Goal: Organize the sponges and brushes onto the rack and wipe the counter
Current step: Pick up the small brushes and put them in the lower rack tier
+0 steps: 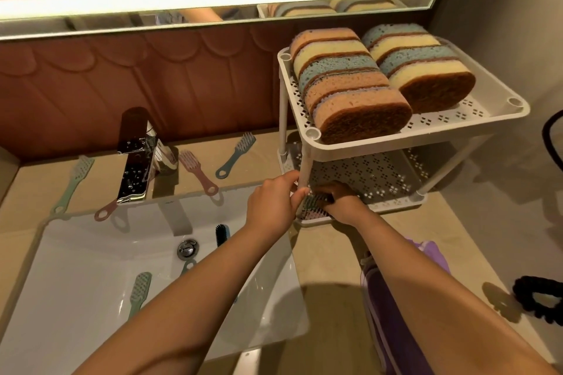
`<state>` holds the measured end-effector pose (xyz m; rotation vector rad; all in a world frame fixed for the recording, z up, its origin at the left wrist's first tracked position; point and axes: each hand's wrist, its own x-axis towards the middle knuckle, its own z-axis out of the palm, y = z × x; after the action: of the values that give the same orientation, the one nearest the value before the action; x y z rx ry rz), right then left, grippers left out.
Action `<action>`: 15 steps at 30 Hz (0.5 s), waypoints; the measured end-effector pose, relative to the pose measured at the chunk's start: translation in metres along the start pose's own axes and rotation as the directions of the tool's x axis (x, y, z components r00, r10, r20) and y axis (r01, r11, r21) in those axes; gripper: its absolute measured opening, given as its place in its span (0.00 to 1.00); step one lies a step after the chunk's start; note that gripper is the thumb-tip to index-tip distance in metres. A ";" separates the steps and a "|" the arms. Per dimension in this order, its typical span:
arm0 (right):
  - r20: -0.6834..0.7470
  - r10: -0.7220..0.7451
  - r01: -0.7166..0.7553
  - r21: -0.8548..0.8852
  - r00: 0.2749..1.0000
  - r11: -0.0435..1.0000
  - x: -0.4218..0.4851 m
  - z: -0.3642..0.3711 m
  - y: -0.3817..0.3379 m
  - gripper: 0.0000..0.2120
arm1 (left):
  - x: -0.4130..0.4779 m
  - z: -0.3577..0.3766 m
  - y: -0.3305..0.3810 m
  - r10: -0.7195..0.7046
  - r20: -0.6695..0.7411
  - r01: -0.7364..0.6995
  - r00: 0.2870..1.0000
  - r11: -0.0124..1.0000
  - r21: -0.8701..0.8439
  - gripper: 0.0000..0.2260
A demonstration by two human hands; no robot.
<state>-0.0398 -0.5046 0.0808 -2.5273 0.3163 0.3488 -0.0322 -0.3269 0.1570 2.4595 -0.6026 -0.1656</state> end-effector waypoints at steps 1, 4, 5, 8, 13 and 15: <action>-0.020 -0.012 0.011 -0.005 1.000 1.000 -0.003 -0.001 0.000 0.20 | 0.000 0.000 0.000 -0.002 0.000 0.002 1.000 1.000 -0.002 0.10; -0.110 -0.019 0.018 -0.005 0.994 1.000 -0.010 0.000 -0.001 0.19 | -0.001 -0.001 0.000 -0.008 0.006 0.008 1.000 1.000 -0.010 0.10; -0.120 -0.009 0.008 -0.003 0.993 1.000 -0.011 0.000 -0.001 0.19 | 0.000 -0.001 0.000 -0.011 0.009 0.012 1.000 1.000 -0.012 0.10; -0.101 0.018 -0.018 -0.004 0.995 1.000 -0.016 0.004 -0.004 0.17 | 0.000 -0.002 0.000 -0.015 0.018 0.015 1.000 1.000 -0.015 0.09; -0.108 0.044 -0.041 0.027 0.993 0.999 -0.015 0.007 -0.010 0.17 | 0.001 -0.001 -0.001 -0.009 0.031 0.010 0.999 1.000 -0.016 0.09; -0.120 0.072 -0.068 0.036 0.990 0.997 -0.011 0.008 -0.011 0.18 | 0.002 0.001 -0.003 -0.002 0.034 0.002 0.999 1.000 -0.013 0.09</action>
<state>-0.0483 -0.4898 0.0837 -2.5155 0.4546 0.2154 -0.0293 -0.3264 0.1549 2.4489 -0.6116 -0.2123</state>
